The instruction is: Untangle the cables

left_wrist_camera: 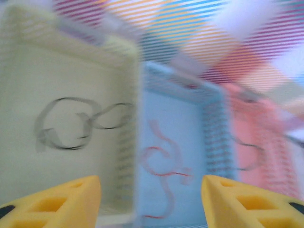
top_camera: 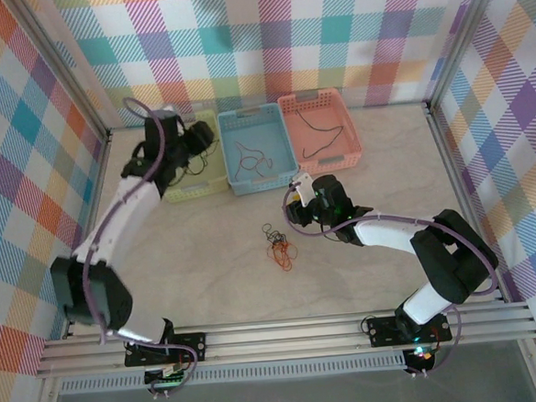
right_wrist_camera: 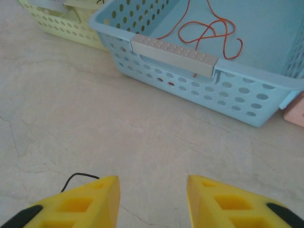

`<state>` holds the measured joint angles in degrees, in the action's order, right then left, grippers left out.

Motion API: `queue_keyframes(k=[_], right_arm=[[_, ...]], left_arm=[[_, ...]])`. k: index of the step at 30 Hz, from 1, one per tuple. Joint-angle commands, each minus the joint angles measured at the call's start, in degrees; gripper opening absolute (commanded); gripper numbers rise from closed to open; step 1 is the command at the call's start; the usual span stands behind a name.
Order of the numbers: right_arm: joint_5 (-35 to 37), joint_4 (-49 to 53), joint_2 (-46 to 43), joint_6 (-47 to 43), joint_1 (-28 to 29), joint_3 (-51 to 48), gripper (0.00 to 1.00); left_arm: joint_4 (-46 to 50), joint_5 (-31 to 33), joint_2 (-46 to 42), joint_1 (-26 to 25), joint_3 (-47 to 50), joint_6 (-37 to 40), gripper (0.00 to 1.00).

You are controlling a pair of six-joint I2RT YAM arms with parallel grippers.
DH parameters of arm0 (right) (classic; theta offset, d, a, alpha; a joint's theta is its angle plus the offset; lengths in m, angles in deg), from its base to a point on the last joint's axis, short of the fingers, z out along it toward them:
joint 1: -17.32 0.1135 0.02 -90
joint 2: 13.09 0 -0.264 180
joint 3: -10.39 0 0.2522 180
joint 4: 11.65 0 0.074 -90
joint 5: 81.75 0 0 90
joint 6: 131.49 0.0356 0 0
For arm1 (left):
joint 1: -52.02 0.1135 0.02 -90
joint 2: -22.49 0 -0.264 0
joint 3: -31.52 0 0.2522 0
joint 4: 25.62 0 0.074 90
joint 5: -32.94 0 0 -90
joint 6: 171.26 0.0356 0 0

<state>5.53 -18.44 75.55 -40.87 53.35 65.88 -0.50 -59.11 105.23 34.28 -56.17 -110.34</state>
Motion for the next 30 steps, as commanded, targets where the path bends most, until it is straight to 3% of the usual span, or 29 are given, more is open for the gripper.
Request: queue_keyframes(k=[1,7,10,13,16,19,30], right_arm=[[-1.63,-1.63,-0.84,0.10,0.35,-0.01,0.44],[-0.60,-1.68,-1.03,0.27,0.36,-0.16,0.48],[-1.61,-1.09,-0.76,0.13,0.35,0.03,0.48],[-5.69,-1.15,0.30,-0.48,0.36,0.71,0.48],[-12.11,0.83,2.58,-1.64,0.49,2.97,0.49],[-15.98,2.76,4.24,-2.04,0.71,4.76,0.50],[-18.55,12.42,10.47,-9.06,4.73,11.38,0.51]], left_arm=[[-10.61,-4.35,-1.05,-3.41,10.52,-3.23,0.57],[-18.83,-5.36,-4.53,-6.62,24.05,-5.07,0.55],[-18.36,-8.07,-4.43,-7.42,24.26,-3.74,0.54],[-14.10,-6.61,-5.07,-9.24,24.03,-0.45,0.53],[-19.05,-7.32,-7.44,-10.70,28.92,-0.72,0.53],[-20.23,-3.01,-10.37,-11.66,32.45,0.18,0.52],[-18.06,0.08,-14.71,-11.84,34.12,-1.59,0.51]])
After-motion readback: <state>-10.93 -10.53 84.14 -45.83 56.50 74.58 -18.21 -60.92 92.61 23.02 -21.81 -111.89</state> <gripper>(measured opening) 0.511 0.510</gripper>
